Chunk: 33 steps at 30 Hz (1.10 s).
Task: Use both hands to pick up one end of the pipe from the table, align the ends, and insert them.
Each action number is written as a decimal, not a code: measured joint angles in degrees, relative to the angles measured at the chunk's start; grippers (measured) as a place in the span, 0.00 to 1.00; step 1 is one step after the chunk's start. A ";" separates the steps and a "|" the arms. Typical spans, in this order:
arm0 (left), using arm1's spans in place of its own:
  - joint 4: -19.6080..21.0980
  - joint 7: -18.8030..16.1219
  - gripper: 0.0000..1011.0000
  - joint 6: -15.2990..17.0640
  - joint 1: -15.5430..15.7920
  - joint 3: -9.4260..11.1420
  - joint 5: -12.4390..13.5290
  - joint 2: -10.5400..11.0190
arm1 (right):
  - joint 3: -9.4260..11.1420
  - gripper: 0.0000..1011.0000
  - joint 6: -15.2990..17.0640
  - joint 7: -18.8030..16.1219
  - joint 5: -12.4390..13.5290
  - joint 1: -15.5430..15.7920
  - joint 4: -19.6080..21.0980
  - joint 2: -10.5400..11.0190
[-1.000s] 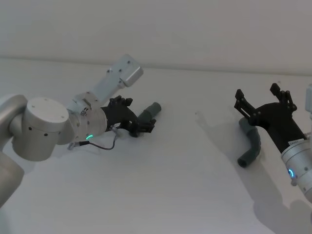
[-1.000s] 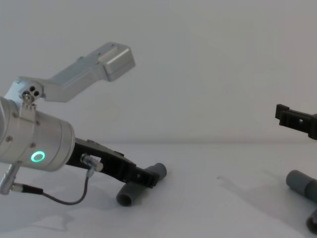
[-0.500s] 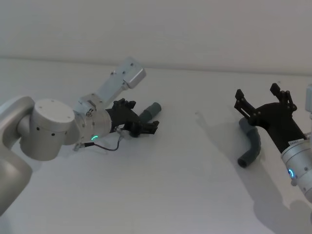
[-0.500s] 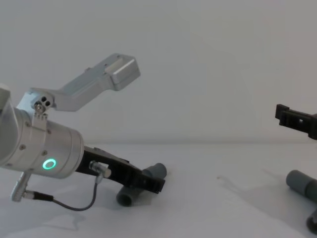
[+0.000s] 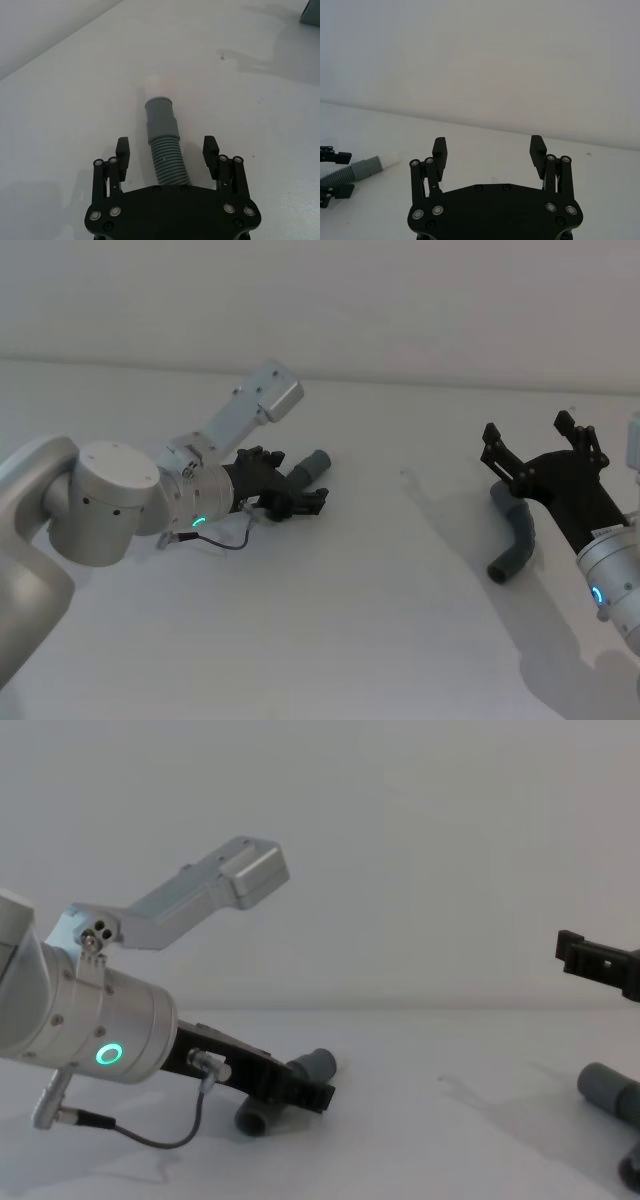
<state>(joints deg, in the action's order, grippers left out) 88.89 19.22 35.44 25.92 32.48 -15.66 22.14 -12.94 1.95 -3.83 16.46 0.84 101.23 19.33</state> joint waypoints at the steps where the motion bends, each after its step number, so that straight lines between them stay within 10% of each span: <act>1: -0.08 0.05 0.88 0.03 0.04 0.01 0.03 -0.05 | 0.00 0.99 0.00 0.00 0.00 0.00 0.00 0.00; 19: -0.58 0.34 0.36 0.22 0.26 0.06 0.14 -0.35 | 0.00 0.99 0.00 0.00 0.00 0.00 0.00 0.00; 33: -0.69 0.42 0.32 0.25 0.33 0.06 0.14 -0.41 | 0.00 0.99 0.00 0.00 0.00 0.00 0.00 0.00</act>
<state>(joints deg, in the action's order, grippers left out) 88.20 19.64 35.70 26.25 32.54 -15.51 21.73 -12.94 1.95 -3.83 16.46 0.84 101.23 19.33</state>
